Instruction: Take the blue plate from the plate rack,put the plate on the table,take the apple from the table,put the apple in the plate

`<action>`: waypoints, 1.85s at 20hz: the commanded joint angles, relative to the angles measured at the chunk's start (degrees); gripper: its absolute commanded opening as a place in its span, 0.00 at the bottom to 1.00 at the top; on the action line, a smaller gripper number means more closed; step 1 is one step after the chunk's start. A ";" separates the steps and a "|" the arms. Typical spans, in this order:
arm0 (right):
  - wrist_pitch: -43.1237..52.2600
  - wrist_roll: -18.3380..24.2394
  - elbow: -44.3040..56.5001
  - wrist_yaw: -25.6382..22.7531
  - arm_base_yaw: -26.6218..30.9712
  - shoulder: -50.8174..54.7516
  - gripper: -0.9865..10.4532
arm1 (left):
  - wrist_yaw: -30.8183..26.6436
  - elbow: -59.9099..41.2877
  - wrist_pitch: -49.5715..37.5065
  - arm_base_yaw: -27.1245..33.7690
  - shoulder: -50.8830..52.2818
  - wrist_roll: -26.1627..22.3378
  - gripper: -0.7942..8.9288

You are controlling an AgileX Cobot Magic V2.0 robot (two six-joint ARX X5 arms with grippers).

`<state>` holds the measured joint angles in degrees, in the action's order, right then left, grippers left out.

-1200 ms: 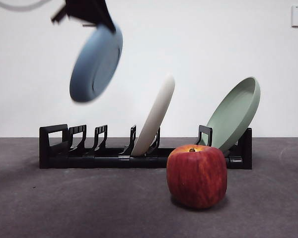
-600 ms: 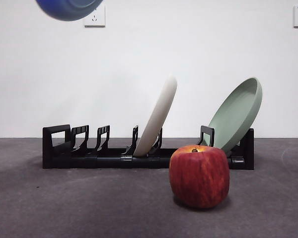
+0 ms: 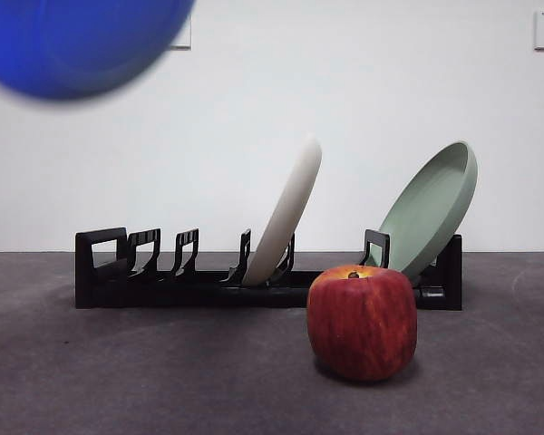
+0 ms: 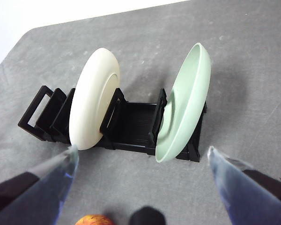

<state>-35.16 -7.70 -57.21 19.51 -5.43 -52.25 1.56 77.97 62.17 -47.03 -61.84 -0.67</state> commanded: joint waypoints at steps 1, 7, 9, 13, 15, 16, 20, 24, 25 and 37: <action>-0.13 -0.42 -0.20 0.00 0.02 0.02 0.50 | -1.68 -10.60 -5.05 -2.49 -0.50 3.41 0.07; -0.20 -0.39 -0.20 -0.11 0.02 0.02 0.50 | -11.85 -24.87 -21.55 -6.88 -6.47 3.13 0.07; 0.04 -0.42 -0.20 -0.13 0.02 0.00 0.50 | -11.96 -25.07 -23.02 -6.88 -10.43 -0.28 0.07; 0.35 -0.39 -0.20 -0.17 0.02 0.00 0.50 | -11.41 -25.07 -26.75 -7.58 -18.38 -2.84 0.07; 0.35 -0.42 -0.20 -0.17 0.02 0.02 0.50 | -9.97 -25.07 -27.74 -8.09 -21.62 -3.93 0.07; 0.35 -0.42 -0.20 -0.20 0.02 0.00 0.50 | -9.57 -25.07 -28.06 -8.52 -22.99 -3.93 0.07; 0.33 -0.42 -0.20 -0.09 0.02 0.00 0.50 | -3.65 -25.07 -30.32 -8.90 -26.60 -3.58 0.20; 0.24 -0.42 -0.20 0.17 0.00 0.00 0.50 | -1.40 -24.96 -31.50 -8.74 -26.47 -1.75 0.47; 0.13 -0.39 -0.20 0.92 -0.11 0.00 0.50 | -1.44 -24.61 -31.34 -8.48 -26.38 -0.50 0.47; -4.39 4.85 -0.20 -4.42 -19.12 -9.14 0.50 | -15.76 3.17 -17.05 -3.80 -4.90 1.84 0.47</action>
<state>-39.64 -4.47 -57.21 15.55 -23.66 -60.95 -13.67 80.49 44.77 -51.05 -67.02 1.10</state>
